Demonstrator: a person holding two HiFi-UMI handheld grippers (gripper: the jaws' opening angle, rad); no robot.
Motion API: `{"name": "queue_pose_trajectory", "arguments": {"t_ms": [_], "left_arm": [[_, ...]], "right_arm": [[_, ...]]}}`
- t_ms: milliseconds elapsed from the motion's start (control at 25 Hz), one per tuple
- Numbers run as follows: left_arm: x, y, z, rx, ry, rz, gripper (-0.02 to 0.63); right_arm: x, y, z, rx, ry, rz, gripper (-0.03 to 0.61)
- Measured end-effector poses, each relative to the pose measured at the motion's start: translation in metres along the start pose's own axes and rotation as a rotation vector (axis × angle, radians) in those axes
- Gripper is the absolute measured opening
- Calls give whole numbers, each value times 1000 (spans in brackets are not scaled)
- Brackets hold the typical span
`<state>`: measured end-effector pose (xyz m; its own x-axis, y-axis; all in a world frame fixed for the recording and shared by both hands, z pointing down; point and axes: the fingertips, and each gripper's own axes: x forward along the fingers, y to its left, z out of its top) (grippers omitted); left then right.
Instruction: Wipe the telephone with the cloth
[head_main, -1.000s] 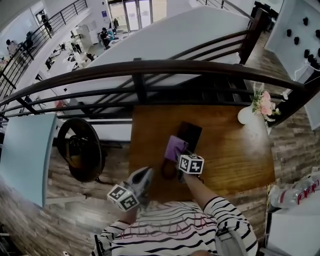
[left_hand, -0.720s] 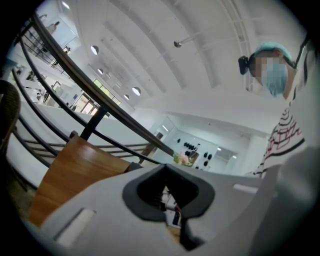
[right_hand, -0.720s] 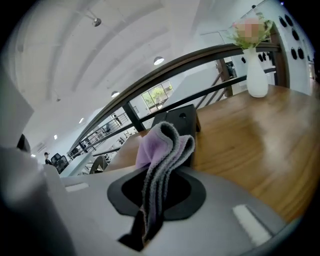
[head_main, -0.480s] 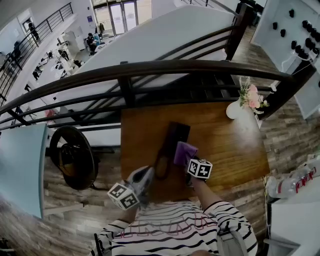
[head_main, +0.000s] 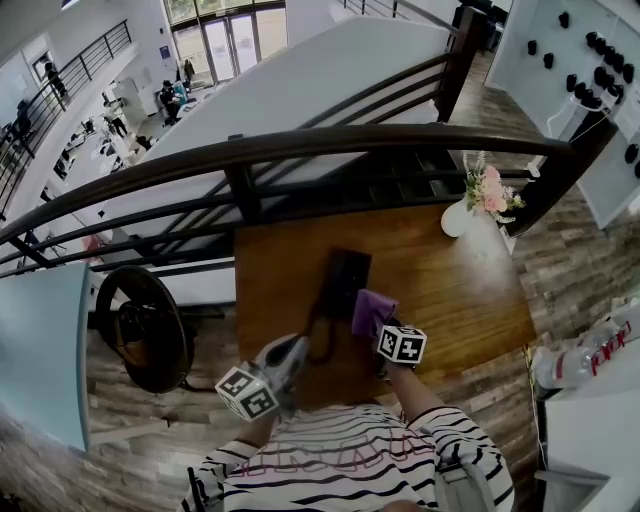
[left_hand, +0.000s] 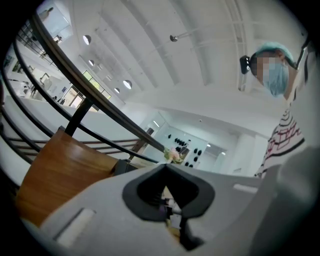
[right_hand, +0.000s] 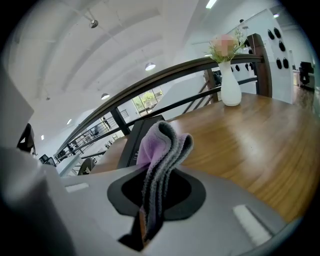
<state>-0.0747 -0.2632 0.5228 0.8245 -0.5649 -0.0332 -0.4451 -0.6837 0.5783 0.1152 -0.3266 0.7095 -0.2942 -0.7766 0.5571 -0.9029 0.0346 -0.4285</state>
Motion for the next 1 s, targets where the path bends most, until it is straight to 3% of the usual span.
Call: {"name": "queue_pose_trajectory", "arguments": {"t_ms": [440, 1000], "left_arm": [[-13, 6, 14, 26, -15, 20, -3], [-47, 6, 26, 55, -26, -6, -3]], "right_arm": [[-47, 58, 34, -106, -119, 82, 43], [-126, 118, 52, -42, -284, 140, 42]]}}
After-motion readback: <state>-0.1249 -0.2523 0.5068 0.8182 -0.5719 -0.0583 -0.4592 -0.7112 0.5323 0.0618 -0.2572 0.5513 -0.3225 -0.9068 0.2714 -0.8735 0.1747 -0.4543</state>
